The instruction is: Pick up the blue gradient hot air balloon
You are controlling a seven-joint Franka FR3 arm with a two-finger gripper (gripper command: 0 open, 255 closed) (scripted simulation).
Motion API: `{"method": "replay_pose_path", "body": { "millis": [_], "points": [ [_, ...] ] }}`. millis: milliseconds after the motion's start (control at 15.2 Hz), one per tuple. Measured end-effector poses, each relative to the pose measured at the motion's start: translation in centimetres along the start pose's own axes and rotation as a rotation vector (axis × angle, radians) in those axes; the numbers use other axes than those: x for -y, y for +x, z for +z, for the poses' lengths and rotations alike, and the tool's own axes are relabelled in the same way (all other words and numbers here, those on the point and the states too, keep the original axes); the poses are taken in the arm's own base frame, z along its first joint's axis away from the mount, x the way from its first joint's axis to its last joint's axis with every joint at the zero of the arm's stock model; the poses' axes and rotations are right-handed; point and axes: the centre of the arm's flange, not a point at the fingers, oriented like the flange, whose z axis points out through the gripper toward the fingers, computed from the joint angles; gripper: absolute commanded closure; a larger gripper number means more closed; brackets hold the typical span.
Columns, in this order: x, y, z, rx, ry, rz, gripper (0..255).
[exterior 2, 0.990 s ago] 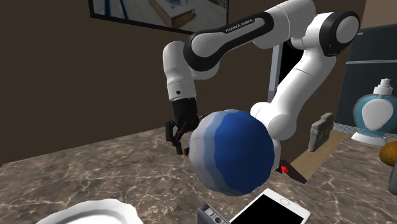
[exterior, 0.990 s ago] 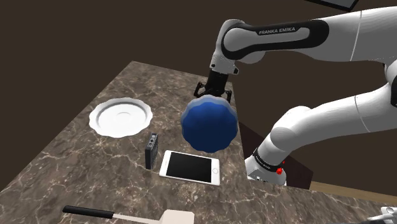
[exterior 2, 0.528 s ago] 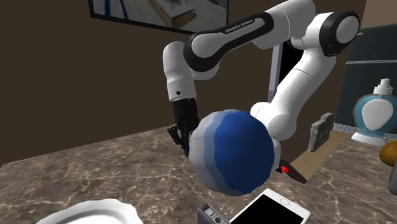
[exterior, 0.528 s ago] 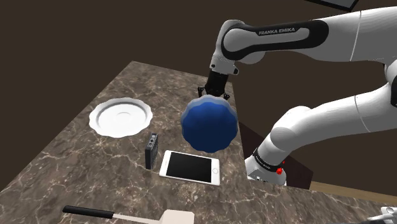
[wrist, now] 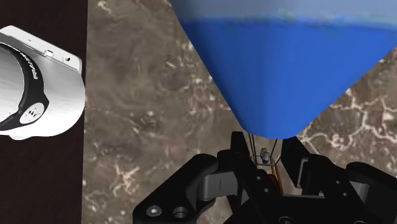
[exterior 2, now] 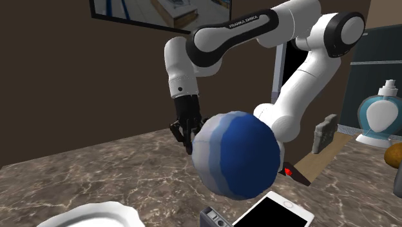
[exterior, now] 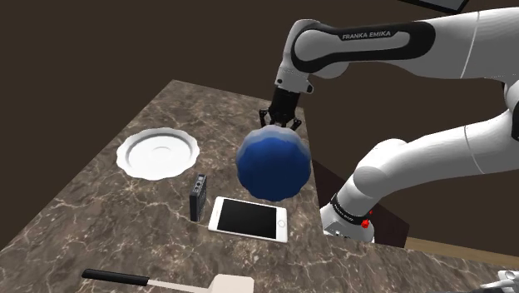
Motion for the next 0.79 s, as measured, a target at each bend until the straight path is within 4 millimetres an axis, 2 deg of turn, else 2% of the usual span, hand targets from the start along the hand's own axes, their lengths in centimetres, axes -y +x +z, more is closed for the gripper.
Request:
{"method": "replay_pose_path", "body": {
  "millis": [792],
  "points": [
    [0.1,-2.1,-5.7,0.0,0.0,0.0,255]
  ]
}}
